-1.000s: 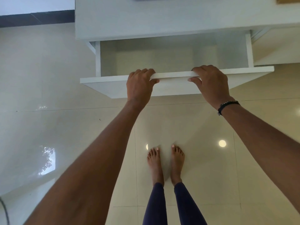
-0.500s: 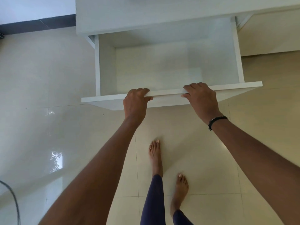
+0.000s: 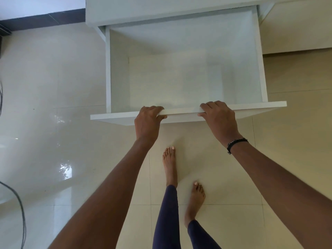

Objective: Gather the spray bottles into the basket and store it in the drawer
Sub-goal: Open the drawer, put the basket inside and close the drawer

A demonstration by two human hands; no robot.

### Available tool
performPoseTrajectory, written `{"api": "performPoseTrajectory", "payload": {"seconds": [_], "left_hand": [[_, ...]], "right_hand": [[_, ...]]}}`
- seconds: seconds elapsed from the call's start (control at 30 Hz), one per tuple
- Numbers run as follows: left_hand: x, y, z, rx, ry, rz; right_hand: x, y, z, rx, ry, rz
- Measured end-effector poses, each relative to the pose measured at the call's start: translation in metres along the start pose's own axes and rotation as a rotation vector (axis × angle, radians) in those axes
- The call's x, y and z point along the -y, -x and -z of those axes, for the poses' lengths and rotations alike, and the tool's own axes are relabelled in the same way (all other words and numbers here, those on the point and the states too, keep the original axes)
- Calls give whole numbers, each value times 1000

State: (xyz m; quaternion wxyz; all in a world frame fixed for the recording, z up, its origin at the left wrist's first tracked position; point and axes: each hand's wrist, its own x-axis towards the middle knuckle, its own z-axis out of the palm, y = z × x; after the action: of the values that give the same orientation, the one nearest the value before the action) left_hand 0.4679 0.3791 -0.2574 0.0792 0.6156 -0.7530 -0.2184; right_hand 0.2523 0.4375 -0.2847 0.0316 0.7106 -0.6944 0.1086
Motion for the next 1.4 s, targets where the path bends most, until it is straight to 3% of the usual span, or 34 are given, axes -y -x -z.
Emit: {"api": "performPoseTrajectory", "payload": {"seconds": [0.43, 0.63, 0.77, 1.0, 1.23, 1.4], "left_hand": [[5, 24, -1, 43, -10, 7], [5, 24, 3, 121, 11, -6], [1, 10, 12, 154, 62, -113], [-22, -69, 53, 115, 252, -69], [-46, -207, 108, -142, 389, -82], [-64, -289, 139, -295, 304, -169]], "right_hand": [[9, 24, 5, -16, -4, 9], [7, 22, 11, 97, -41, 16], [6, 6, 29, 158, -161, -34], [-4, -69, 51, 38, -205, -97], [-44, -204, 69, -177, -309, -339], [-106, -299, 77, -385, -430, -519]]}}
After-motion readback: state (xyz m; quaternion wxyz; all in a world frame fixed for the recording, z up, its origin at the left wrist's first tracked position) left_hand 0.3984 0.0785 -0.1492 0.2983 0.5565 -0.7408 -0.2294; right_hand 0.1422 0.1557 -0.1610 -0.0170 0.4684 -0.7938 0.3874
